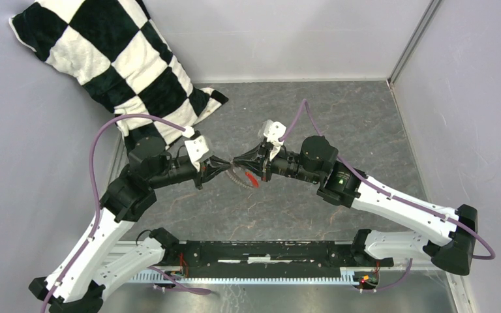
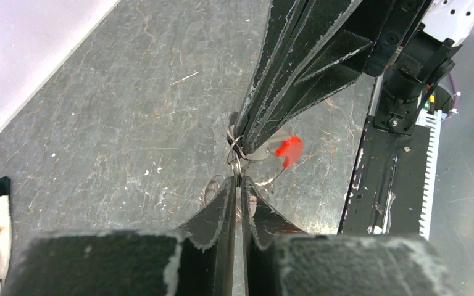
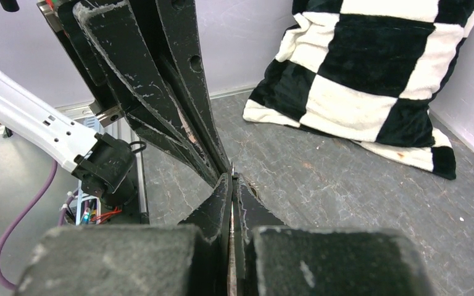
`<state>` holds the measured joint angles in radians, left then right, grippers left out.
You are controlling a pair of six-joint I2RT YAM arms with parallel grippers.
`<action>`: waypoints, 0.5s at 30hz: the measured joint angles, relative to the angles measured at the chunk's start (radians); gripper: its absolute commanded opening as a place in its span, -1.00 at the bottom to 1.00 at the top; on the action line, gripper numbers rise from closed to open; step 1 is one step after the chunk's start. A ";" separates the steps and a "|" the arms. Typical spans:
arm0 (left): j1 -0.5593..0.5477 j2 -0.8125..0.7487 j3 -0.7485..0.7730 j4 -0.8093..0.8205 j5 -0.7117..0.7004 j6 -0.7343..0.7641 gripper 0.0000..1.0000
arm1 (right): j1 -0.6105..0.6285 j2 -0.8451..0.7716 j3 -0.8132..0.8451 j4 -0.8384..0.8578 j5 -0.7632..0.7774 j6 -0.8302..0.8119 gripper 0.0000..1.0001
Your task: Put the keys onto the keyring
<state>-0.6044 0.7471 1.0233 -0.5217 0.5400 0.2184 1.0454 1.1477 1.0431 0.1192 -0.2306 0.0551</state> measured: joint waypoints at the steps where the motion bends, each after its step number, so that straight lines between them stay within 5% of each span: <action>1: 0.000 -0.002 0.000 0.000 -0.001 0.001 -0.87 | 0.000 0.000 0.000 0.000 0.000 0.000 -0.99; 15: 0.000 -0.064 -0.052 0.005 0.008 0.071 -0.96 | 0.007 0.002 0.002 -0.058 0.083 0.025 -0.99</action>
<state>-0.6044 0.6834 0.9714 -0.5167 0.5480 0.2893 1.0527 1.1500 1.0451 0.0616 -0.1478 0.0803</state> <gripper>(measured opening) 0.033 0.011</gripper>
